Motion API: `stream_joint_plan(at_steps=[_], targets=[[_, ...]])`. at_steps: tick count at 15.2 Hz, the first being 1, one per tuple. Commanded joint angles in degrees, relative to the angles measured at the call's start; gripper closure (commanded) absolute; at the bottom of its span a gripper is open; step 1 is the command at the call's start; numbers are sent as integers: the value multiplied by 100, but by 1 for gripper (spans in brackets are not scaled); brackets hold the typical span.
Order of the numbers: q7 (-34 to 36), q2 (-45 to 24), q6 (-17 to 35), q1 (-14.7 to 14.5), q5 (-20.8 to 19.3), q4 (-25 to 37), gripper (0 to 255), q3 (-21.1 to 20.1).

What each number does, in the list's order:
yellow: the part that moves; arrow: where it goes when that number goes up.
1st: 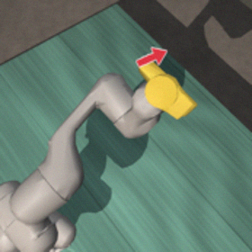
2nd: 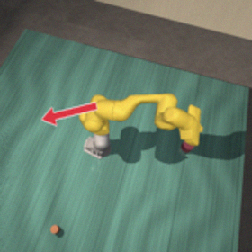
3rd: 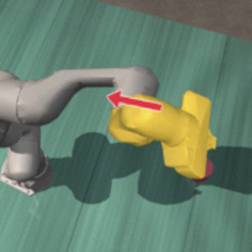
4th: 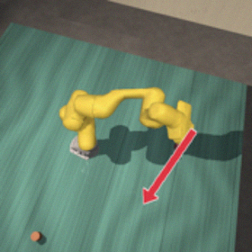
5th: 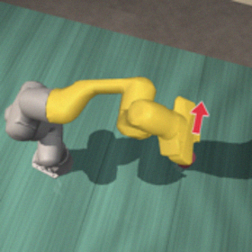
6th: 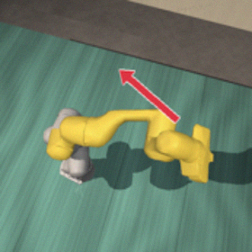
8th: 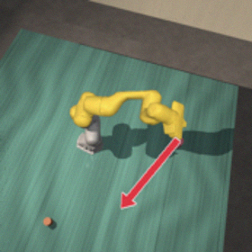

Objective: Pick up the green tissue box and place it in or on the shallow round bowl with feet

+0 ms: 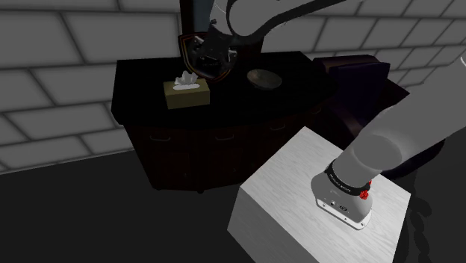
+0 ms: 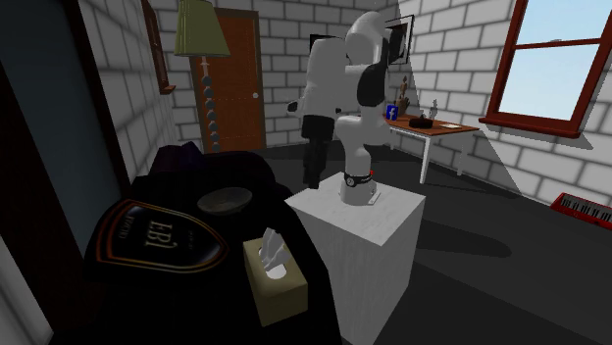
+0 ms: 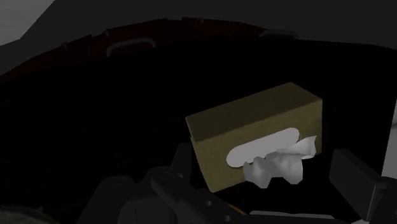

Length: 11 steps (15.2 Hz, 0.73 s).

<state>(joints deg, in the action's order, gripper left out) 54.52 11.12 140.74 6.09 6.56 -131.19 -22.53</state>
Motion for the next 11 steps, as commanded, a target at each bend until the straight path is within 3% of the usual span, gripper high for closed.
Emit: stream_joint_plan(at_steps=[1, 5, 9, 11], targets=[[612, -434, 287, 109, -347, 215, 0, -183], [1971, -1416, 641, 189, -1373, 854, 0, -363], [3260, -2389, 751, -84, -2387, 1669, 0, -151], [3442, -2588, 795, -185, -2543, 1816, 0, -50]])
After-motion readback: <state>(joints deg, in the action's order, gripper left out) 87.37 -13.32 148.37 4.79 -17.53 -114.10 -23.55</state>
